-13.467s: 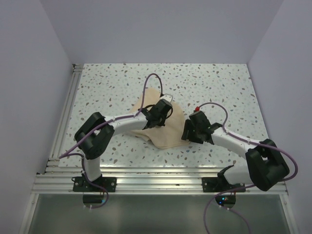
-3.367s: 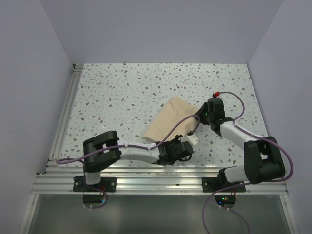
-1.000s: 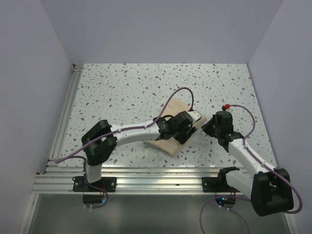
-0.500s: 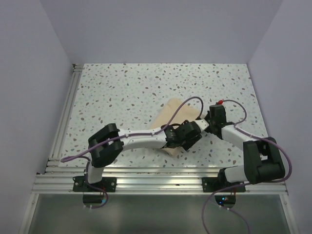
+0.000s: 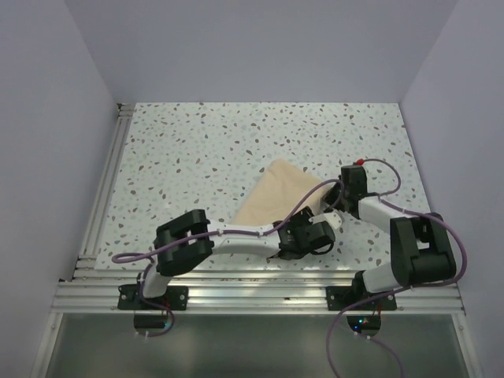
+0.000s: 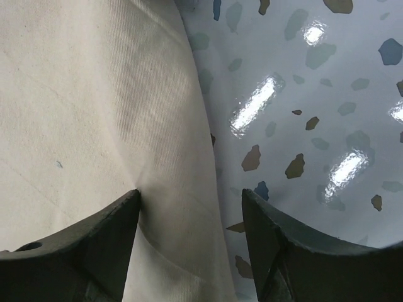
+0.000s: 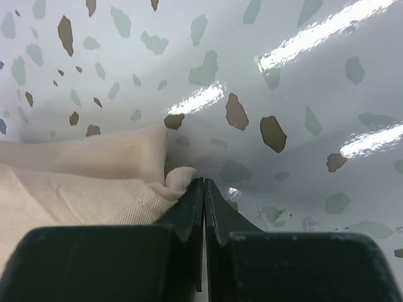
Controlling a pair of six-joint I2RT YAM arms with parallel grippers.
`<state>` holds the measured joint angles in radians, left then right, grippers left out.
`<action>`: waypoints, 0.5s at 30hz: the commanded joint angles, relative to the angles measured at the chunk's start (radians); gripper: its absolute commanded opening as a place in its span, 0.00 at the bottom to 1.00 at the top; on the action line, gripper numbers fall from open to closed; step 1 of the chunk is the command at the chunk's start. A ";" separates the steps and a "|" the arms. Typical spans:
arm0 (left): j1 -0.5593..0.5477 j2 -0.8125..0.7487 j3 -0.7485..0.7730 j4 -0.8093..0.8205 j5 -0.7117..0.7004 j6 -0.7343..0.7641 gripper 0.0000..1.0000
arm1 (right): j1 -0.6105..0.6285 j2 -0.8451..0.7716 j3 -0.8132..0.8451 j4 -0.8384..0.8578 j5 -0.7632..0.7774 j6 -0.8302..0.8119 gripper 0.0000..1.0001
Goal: Prepare the surgical pack
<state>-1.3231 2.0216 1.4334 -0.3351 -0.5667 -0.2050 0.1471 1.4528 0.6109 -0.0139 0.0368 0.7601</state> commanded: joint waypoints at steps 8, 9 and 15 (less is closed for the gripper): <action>-0.056 -0.201 -0.099 0.090 -0.064 -0.063 0.75 | -0.058 -0.055 0.101 -0.067 0.029 -0.074 0.00; -0.053 -0.269 -0.141 0.100 -0.058 -0.069 0.75 | -0.058 -0.068 0.104 -0.078 0.037 -0.084 0.00; 0.062 -0.591 -0.409 0.231 0.138 -0.168 0.70 | -0.058 -0.236 0.141 -0.195 0.075 -0.154 0.00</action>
<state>-1.3380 1.6028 1.1435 -0.2283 -0.5266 -0.2848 0.0914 1.3277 0.6968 -0.1551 0.0742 0.6689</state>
